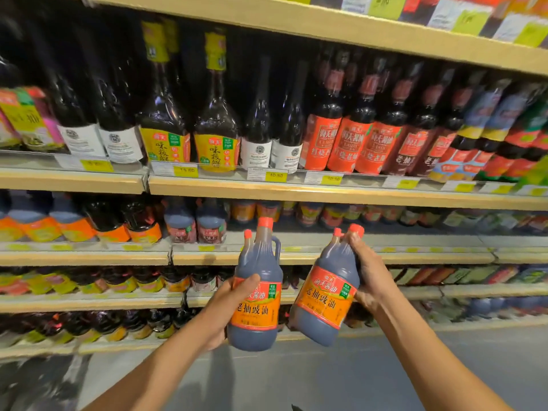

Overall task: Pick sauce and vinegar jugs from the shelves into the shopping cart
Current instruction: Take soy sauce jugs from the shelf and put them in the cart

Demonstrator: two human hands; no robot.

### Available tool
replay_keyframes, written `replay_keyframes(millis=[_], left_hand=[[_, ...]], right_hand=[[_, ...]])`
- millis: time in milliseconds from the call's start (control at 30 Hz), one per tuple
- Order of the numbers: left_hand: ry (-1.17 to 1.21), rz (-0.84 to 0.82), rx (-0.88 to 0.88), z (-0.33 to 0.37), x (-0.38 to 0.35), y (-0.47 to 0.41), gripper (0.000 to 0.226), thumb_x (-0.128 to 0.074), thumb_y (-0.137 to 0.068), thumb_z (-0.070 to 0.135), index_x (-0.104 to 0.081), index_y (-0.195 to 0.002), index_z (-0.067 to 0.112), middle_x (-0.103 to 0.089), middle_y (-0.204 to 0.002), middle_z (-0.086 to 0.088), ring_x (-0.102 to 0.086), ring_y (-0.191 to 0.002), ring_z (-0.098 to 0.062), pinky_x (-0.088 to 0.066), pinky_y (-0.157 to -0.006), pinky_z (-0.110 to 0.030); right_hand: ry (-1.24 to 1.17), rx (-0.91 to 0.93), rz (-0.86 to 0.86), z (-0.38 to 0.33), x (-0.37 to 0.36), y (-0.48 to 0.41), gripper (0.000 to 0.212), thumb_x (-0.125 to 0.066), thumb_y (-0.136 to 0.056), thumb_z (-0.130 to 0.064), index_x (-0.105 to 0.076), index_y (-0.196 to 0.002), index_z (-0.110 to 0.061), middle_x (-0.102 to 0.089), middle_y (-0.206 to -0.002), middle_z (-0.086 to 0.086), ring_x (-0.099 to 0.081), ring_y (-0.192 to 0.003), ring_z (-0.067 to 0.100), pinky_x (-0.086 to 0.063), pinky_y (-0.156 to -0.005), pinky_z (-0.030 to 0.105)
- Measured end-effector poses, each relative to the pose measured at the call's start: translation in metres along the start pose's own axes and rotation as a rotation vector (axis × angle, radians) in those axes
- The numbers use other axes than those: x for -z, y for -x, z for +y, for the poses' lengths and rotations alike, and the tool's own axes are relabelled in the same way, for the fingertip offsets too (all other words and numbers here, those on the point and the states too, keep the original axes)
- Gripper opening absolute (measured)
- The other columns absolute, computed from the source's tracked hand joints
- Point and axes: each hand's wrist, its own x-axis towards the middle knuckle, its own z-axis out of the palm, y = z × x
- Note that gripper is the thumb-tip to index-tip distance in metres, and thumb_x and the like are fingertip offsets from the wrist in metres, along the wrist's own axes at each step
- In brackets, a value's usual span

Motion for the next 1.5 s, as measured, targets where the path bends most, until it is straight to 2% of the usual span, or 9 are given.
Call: replay_keyframes(millis=[133, 333, 500, 600, 767, 933, 1167, 1400, 1500], left_hand=[[0.128, 0.099, -0.076, -0.004, -0.003, -0.001, 0.048, -0.077, -0.079, 0.044, -0.061, -0.115, 0.017, -0.079, -0.096, -0.011, -0.077, -0.083, -0.026, -0.061, -0.062, -0.034], [0.213, 0.188, -0.126, -0.019, 0.008, -0.004, 0.058, -0.071, -0.075, 0.044, -0.064, -0.125, 0.016, -0.074, -0.112, -0.019, -0.074, -0.099, -0.035, -0.062, -0.074, -0.041], [0.213, 0.194, -0.148, -0.023, 0.019, -0.018, 0.086, -0.085, -0.058, 0.054, -0.062, -0.131, 0.013, -0.072, -0.117, -0.022, -0.071, -0.104, -0.039, -0.061, -0.078, -0.044], [0.224, 0.188, -0.171, -0.023, 0.027, -0.03, 0.094, -0.093, -0.049, 0.058, -0.064, -0.127, 0.014, -0.073, -0.115, -0.022, -0.073, -0.101, -0.038, -0.061, -0.073, -0.042], [0.24, 0.21, -0.19, -0.025, 0.042, -0.05, 0.065, -0.072, -0.076, 0.042, -0.06, -0.131, 0.012, -0.074, -0.114, -0.02, -0.074, -0.1, -0.035, -0.062, -0.074, -0.04], [0.249, 0.275, -0.187, -0.025, 0.058, -0.065, 0.067, -0.075, -0.077, 0.042, -0.057, -0.134, 0.011, -0.074, -0.111, -0.019, -0.074, -0.097, -0.036, -0.061, -0.07, -0.04], [0.16, 0.251, -0.202, -0.021, 0.071, -0.072, 0.073, -0.074, -0.072, 0.053, -0.059, -0.131, 0.013, -0.073, -0.113, -0.022, -0.072, -0.103, -0.04, -0.06, -0.083, -0.05], [0.089, 0.232, -0.224, -0.015, 0.075, -0.073, 0.108, -0.085, -0.044, 0.077, -0.061, -0.129, 0.014, -0.072, -0.116, -0.019, -0.071, -0.106, -0.039, -0.059, -0.082, -0.048], [0.092, 0.224, -0.236, -0.013, 0.075, -0.074, 0.107, -0.085, -0.046, 0.076, -0.061, -0.129, 0.013, -0.072, -0.115, -0.021, -0.071, -0.105, -0.041, -0.059, -0.082, -0.049]], right_hand=[[0.037, 0.013, -0.038, -0.011, -0.005, -0.026, 0.032, -0.069, -0.086, -0.04, -0.066, -0.098, -0.011, -0.072, -0.09, 0.012, -0.07, -0.082, 0.025, -0.057, -0.081, 0.043], [0.043, -0.011, -0.112, -0.005, -0.004, -0.061, 0.034, -0.069, -0.087, -0.041, -0.066, -0.101, -0.011, -0.07, -0.092, 0.012, -0.07, -0.084, 0.026, -0.059, -0.079, 0.042], [0.126, 0.04, -0.137, 0.0, -0.014, -0.086, 0.035, -0.066, -0.091, -0.04, -0.066, -0.103, -0.007, -0.07, -0.094, 0.015, -0.068, -0.084, 0.026, -0.058, -0.079, 0.041], [0.269, 0.172, -0.152, 0.004, -0.025, -0.096, 0.034, -0.065, -0.09, -0.039, -0.066, -0.098, -0.006, -0.069, -0.089, 0.014, -0.066, -0.081, 0.024, -0.055, -0.076, 0.037], [0.658, 0.481, -0.333, 0.013, -0.044, -0.113, 0.01, -0.07, -0.094, -0.022, -0.072, -0.092, -0.012, -0.075, -0.086, 0.0, -0.069, -0.081, 0.011, -0.052, -0.073, 0.028], [1.114, 0.837, -0.599, 0.028, -0.052, -0.137, 0.02, -0.082, -0.084, -0.03, -0.076, -0.099, -0.018, -0.071, -0.102, -0.008, -0.066, -0.099, 0.009, -0.048, -0.087, 0.021], [1.448, 1.129, -0.611, 0.035, -0.053, -0.168, 0.029, -0.068, -0.093, -0.048, -0.071, -0.105, -0.022, -0.071, -0.109, -0.013, -0.064, -0.105, 0.008, -0.047, -0.093, 0.025], [1.473, 1.04, -0.467, 0.05, -0.037, -0.199, 0.031, -0.072, -0.091, -0.046, -0.07, -0.114, -0.026, -0.07, -0.117, -0.014, -0.064, -0.112, 0.011, -0.053, -0.089, 0.034], [1.369, 0.898, -0.369, 0.055, -0.036, -0.207, 0.025, -0.075, -0.088, -0.042, -0.073, -0.11, -0.03, -0.07, -0.11, -0.018, -0.063, -0.101, 0.004, -0.05, -0.086, 0.024]])
